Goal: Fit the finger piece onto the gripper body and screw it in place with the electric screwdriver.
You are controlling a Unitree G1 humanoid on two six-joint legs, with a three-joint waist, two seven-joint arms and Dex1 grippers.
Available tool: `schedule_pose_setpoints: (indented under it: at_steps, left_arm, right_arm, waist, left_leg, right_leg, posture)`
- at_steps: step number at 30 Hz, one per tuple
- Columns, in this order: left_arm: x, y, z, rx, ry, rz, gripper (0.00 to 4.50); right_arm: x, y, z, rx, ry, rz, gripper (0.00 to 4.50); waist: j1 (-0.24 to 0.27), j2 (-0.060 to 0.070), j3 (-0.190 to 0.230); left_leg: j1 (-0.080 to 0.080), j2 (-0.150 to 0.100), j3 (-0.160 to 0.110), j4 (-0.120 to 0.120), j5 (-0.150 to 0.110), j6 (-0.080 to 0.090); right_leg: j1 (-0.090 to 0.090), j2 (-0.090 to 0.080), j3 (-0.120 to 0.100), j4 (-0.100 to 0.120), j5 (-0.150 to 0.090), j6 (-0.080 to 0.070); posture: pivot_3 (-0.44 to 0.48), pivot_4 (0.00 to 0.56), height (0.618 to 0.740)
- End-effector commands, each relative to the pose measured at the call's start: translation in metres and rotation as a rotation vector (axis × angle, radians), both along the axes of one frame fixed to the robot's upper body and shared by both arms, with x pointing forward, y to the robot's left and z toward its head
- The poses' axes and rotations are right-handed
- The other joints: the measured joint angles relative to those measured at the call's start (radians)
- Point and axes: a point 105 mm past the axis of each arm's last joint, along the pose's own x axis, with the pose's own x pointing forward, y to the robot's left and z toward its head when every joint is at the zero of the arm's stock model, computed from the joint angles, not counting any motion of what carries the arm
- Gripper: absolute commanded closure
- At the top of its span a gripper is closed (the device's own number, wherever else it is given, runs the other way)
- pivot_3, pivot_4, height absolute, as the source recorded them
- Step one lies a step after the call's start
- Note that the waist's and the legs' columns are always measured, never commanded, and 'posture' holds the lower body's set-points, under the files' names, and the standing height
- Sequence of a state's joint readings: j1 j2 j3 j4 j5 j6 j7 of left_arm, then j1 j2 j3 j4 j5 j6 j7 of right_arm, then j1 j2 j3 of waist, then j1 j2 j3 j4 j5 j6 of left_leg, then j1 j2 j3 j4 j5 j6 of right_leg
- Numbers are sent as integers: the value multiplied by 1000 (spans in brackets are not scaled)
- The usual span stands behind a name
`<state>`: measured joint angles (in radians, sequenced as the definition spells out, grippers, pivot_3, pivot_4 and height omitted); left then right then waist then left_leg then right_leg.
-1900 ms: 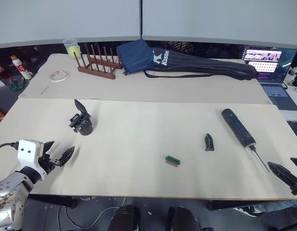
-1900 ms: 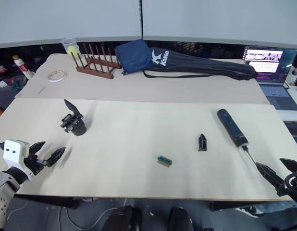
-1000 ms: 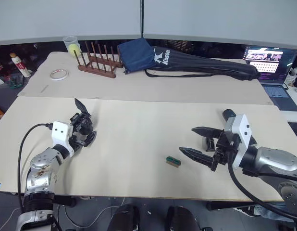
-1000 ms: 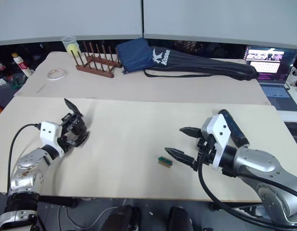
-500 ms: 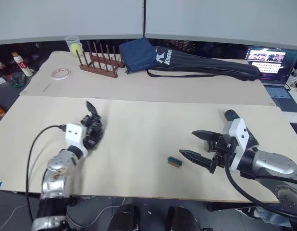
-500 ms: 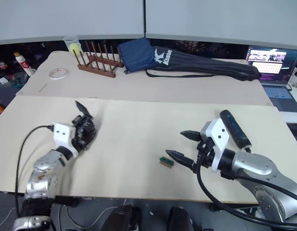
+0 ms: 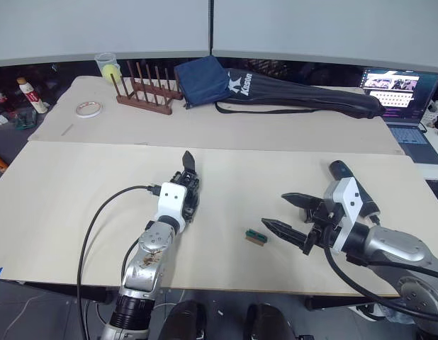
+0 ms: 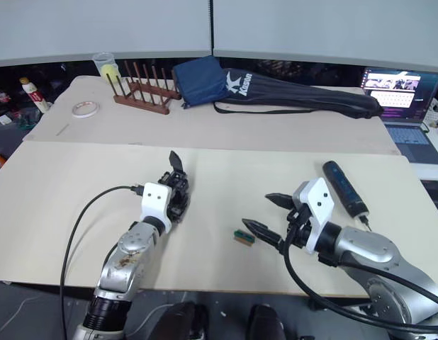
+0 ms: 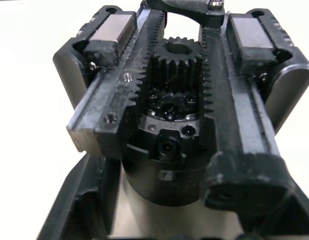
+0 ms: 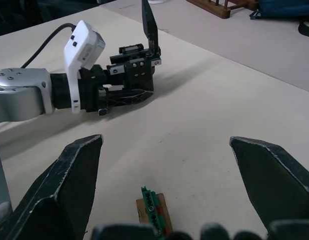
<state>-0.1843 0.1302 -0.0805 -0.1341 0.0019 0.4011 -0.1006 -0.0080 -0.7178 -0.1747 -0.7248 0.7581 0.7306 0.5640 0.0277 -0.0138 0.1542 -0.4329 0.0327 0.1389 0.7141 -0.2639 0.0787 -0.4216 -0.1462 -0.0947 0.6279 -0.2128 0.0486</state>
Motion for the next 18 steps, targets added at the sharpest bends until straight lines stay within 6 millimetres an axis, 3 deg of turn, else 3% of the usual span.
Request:
schedule_pose_setpoints:
  at_steps: [1, 5, 8, 13, 18]
  left_arm:
    - [-5, -1, 1, -10, -5, -35, 56]
    - [-14, 12, -15, -23, 93, -73, 56]
    - [-22, 23, -12, -2, 109, -285, 56]
    - [-14, 30, 8, 23, 83, -604, 56]
    - [4, 42, 6, 101, 99, -688, 56]
  right_arm:
    - [-2, 0, 7, -16, -41, 5, 0]
    - [0, -1, 7, -18, -45, 0, 0]
    - [1, 1, 8, -16, -56, -1, 0]
    - [-2, 7, 10, -13, -79, 11, 0]
    - [-3, 5, 11, -15, -87, -3, 0]
  waist:
    - [-2, 0, 0]
    - [-9, 0, 0]
    - [-18, 2, -1]
    - [-13, 3, -1]
    - [-8, 3, -1]
  left_leg:
    - [0, 0, 0, 0, 0, 0]
    - [0, 0, 0, 0, 0, 0]
    - [1, 0, 0, 0, 0, 0]
    - [2, 1, 1, -2, 2, -3]
    - [1, 0, 1, -1, 2, -3]
  right_leg:
    - [0, 0, 0, 0, 0, 0]
    - [0, 0, 0, 0, 0, 0]
    - [0, 0, 0, 0, 0, 0]
    - [-2, 1, -1, 2, -2, -4]
    - [-1, 0, -1, -1, -2, -1]
  posture:
    - [0, 150, 730]
    - [0, 150, 730]
    - [0, 150, 730]
    - [0, 150, 730]
    - [0, 150, 730]
